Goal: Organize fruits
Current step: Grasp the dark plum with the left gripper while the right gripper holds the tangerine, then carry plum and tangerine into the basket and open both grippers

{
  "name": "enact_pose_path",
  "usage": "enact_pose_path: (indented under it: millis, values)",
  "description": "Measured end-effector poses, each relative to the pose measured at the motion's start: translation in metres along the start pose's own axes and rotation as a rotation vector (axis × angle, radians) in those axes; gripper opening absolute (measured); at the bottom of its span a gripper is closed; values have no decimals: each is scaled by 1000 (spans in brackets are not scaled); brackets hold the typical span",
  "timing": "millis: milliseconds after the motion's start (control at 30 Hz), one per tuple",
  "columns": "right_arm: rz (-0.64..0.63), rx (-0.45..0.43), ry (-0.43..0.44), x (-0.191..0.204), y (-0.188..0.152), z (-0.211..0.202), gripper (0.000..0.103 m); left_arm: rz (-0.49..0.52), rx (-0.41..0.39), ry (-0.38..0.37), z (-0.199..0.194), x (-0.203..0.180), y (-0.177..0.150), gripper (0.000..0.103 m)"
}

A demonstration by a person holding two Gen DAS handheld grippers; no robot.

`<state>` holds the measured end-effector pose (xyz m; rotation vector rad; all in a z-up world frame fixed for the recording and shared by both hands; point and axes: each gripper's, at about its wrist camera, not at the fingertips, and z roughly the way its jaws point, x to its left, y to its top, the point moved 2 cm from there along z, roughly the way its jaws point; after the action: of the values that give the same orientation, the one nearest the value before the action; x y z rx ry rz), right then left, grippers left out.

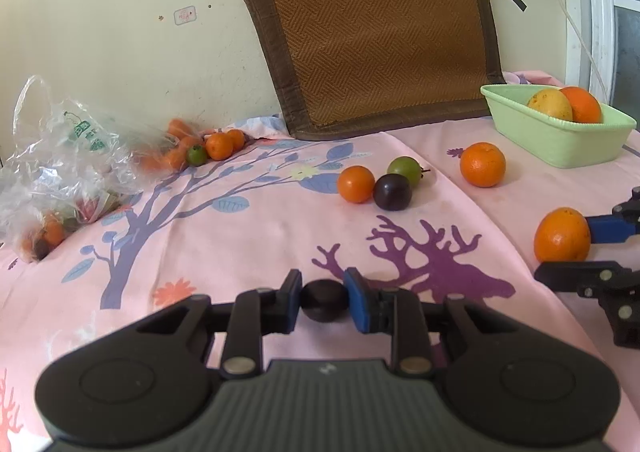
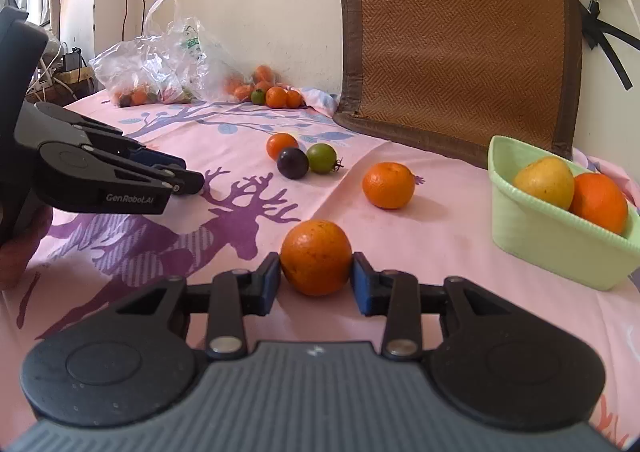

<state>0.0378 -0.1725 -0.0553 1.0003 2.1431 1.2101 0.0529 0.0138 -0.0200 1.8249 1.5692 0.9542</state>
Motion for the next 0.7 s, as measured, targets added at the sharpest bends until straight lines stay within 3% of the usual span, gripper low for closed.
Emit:
enact_pose_path:
  millis: [233,433,533,700]
  values:
    - [10,2,5,-1,0,0,41,15,-5,24,-11,-1,-8,38]
    - [15,0,-3,-1,0,-1,46,35,-16,34,-20,-5,-14,36]
    - [18,0,-2,-2,0,-1,46,43,-25,35,-21,-7,-15,25]
    - [-1,-13,2,1,-1,-4,40,4,-19,13,-21,-4,-11,23]
